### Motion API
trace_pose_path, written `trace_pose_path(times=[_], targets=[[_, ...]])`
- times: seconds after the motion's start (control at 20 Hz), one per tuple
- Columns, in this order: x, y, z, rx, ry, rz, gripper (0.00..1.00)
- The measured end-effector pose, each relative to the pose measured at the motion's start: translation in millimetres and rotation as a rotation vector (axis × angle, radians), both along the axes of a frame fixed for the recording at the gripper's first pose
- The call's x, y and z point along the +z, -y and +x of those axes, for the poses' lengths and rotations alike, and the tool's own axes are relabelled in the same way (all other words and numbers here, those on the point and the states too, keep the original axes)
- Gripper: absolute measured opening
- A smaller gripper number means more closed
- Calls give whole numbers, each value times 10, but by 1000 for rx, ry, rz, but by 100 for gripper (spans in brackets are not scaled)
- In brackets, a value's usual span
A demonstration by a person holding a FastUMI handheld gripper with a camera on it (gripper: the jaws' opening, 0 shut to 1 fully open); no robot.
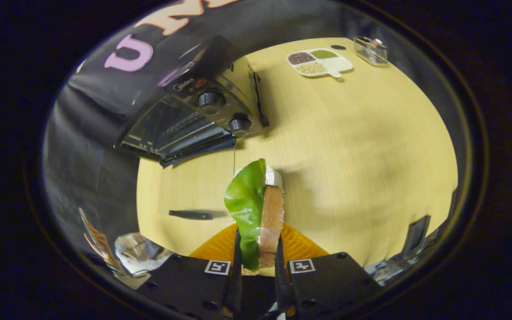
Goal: Open the toaster oven, put the food inside, and close the toaster oven door.
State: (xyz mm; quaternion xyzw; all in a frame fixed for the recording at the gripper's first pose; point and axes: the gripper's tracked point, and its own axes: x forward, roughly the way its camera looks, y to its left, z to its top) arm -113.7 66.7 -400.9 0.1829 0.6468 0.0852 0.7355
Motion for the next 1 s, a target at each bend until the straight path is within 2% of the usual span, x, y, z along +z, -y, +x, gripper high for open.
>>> trace_pose_path(times=[0.2, 0.35, 0.55, 0.7, 0.85, 1.0], targets=[[201, -48, -44, -104, 50, 16, 34], [457, -343, -67, -231, 93, 129, 33], [619, -866, 25, -319, 186, 236, 34], [595, -1415, 177, -366, 224, 357, 33], [544, -1887, 378, -377, 258, 475, 33], [428, -2160, 528, -380, 276, 513, 33]])
